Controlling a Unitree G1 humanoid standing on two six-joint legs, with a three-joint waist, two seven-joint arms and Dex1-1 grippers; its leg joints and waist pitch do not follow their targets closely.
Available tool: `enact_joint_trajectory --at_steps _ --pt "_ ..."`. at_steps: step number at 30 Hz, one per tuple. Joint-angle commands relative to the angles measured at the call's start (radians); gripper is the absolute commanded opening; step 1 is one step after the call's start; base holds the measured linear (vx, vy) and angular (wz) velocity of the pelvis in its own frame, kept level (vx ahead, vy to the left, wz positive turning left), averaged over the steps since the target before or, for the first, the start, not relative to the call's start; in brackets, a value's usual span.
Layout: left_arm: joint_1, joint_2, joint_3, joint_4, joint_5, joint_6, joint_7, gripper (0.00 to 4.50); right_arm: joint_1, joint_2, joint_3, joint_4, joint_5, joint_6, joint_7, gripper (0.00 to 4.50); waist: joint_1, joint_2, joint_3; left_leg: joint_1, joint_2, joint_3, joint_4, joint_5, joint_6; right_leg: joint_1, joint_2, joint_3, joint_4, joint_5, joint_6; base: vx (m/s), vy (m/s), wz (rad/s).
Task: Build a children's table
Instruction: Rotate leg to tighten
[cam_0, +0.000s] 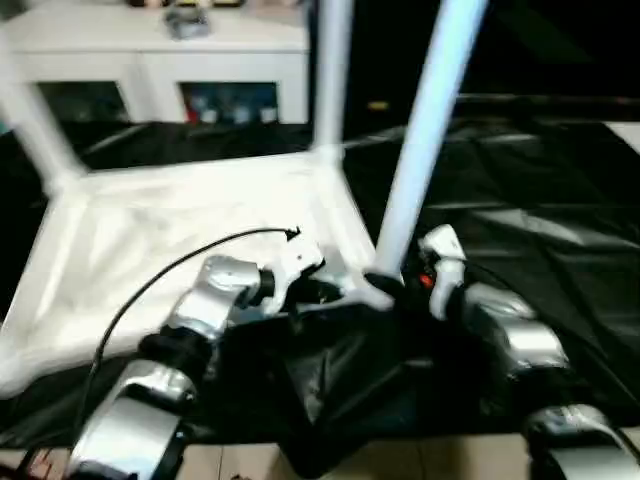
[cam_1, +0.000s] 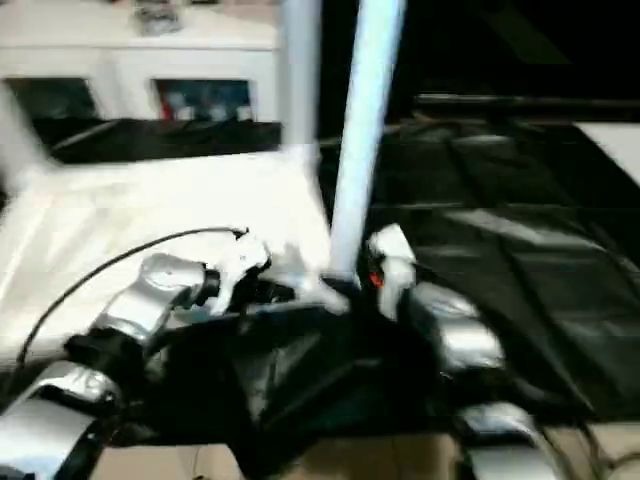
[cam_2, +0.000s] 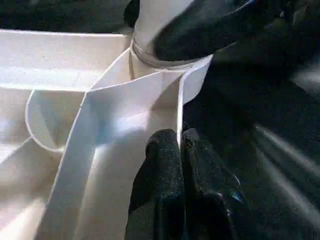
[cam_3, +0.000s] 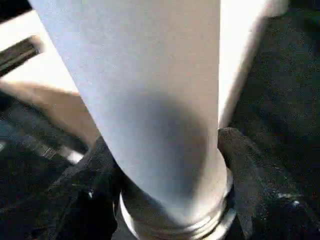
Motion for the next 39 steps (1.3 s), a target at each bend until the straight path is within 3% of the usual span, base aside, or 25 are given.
enact_joint_trajectory --at_steps 1,2,3,5,10,14,16,17,18,19,21,23,28,33,39 --pt "-0.023 -0.083 -0.03 -0.025 -0.02 -0.004 0.01 0.0 0.009 0.058 0.057 0.082 -0.053 0.048 -0.079 2.6 -0.004 -0.006 -0.039 0.012 0.015 -0.025 -0.077 -0.426 -0.016 0.021 -0.046 0.014 -0.097 -0.555 -0.12 0.0 0.0 0.0" --pt "-0.022 -0.109 -0.035 -0.033 -0.019 0.006 0.03 0.0 -0.001 0.092 0.058 0.098 -0.064 0.046 -0.126 2.6 -0.007 -0.01 -0.04 0.012 0.014 -0.025 -0.075 -0.43 -0.009 0.02 -0.046 0.014 -0.101 -0.567 -0.113 0.0 0.0 0.0" --pt "-0.022 -0.113 -0.036 -0.034 -0.019 0.008 0.032 0.0 -0.002 0.097 0.058 0.099 -0.065 0.045 -0.13 2.6 -0.006 -0.007 -0.039 0.018 0.015 -0.024 -0.073 -0.436 -0.004 0.013 -0.046 0.015 -0.104 -0.569 -0.113 0.0 0.0 0.0" --pt "-0.02 -0.122 -0.039 -0.04 -0.019 0.011 0.035 0.0 -0.004 0.11 0.059 0.1 -0.065 0.041 -0.131 3.15 -0.008 -0.008 -0.038 0.017 0.014 -0.023 -0.074 -0.446 0.001 0.013 -0.043 0.014 -0.106 -0.575 -0.11 0.0 0.0 0.0" --pt "-0.017 -0.124 -0.041 -0.049 -0.014 0.009 0.032 0.0 -0.028 0.118 0.055 0.137 -0.061 0.013 -0.109 3.64 -0.007 -0.006 -0.041 0.017 0.017 -0.023 -0.076 -0.448 0.003 0.011 -0.043 0.017 -0.101 -0.533 -0.124 0.0 0.0 0.0" --pt "-0.018 -0.083 -0.044 -0.036 -0.008 -0.017 0.005 0.0 -0.011 0.044 0.08 0.073 -0.069 -0.031 -0.007 3.73 0.001 -0.006 -0.045 0.011 0.02 -0.018 -0.076 -0.409 0.015 0.02 -0.04 0.023 -0.088 -0.406 -0.159 0.0 0.0 0.0" --pt "-0.021 -0.07 -0.039 -0.028 -0.006 -0.02 0.001 0.0 0.015 -0.01 0.091 0.016 -0.052 -0.04 0.09 3.73 0.007 -0.006 -0.049 0.01 0.021 -0.011 -0.072 -0.362 0.029 0.025 -0.038 0.027 -0.078 -0.302 -0.193 0.0 0.0 0.0" --pt "-0.023 -0.061 -0.035 -0.023 -0.005 -0.022 0.0 0.0 0.042 -0.06 0.096 -0.038 -0.038 -0.045 0.166 3.73 0.016 -0.008 -0.05 0.012 0.022 -0.009 -0.069 -0.34 0.041 0.032 -0.036 0.026 -0.075 -0.264 -0.2 0.0 0.0 0.0" --pt "-0.024 -0.057 -0.034 -0.021 -0.004 -0.024 -0.001 0.0 0.052 -0.08 0.095 -0.059 -0.03 -0.042 0.193 3.73 0.016 -0.008 -0.05 0.012 0.022 -0.009 -0.069 -0.34 0.041 0.032 -0.036 0.026 -0.075 -0.264 -0.2 0.0 0.0 0.0" --pt "-0.025 -0.049 -0.032 -0.016 -0.002 -0.028 -0.004 0.0 0.076 -0.127 0.086 -0.104 -0.013 -0.035 0.26 3.73 0.033 -0.007 -0.055 0.022 0.026 0.002 -0.059 -0.294 0.064 0.025 -0.033 0.03 -0.068 -0.172 -0.228 0.055 -0.011 0.18" --pt "-0.023 -0.041 -0.033 -0.016 0.0 -0.033 -0.018 0.0 0.102 -0.194 0.071 -0.148 0.008 -0.039 0.349 3.73 0.041 -0.01 -0.059 0.004 0.025 0.002 -0.053 -0.22 0.091 0.041 -0.035 0.027 -0.051 -0.082 -0.253 0.028 -0.006 0.09" --pt "-0.021 -0.035 -0.035 -0.017 -0.001 -0.036 -0.032 0.0 0.112 -0.233 0.064 -0.167 0.017 -0.042 0.387 3.73 0.053 -0.01 -0.063 0.0 0.025 0.003 -0.045 -0.15 0.124 0.043 -0.036 0.025 -0.041 0.001 -0.268 0.0 0.0 0.0" --pt "-0.012 -0.015 -0.049 -0.027 -0.009 -0.054 -0.075 0.0 0.146 -0.309 0.05 -0.244 0.057 -0.009 0.466 3.73 0.056 -0.012 -0.059 -0.003 0.024 0.001 -0.046 -0.17 0.13 0.045 -0.038 0.021 -0.048 -0.072 -0.261 0.0 0.0 0.0" --pt "0.003 0.002 -0.061 -0.046 -0.015 -0.072 -0.128 0.0 0.165 -0.335 0.062 -0.28 0.051 -0.032 0.488 3.73 0.051 -0.013 -0.054 -0.002 0.026 -0.002 -0.053 -0.216 0.097 0.04 -0.04 0.021 -0.06 -0.208 -0.224 0.0 0.0 0.0" --pt "0.009 0.014 -0.071 -0.058 -0.022 -0.081 -0.166 0.0 0.146 -0.312 0.061 -0.276 0.045 -0.055 0.46 3.73 0.05 -0.01 -0.057 -0.002 0.026 -0.003 -0.052 -0.195 0.091 0.039 -0.039 0.022 -0.054 -0.17 -0.233 0.0 0.0 0.0"
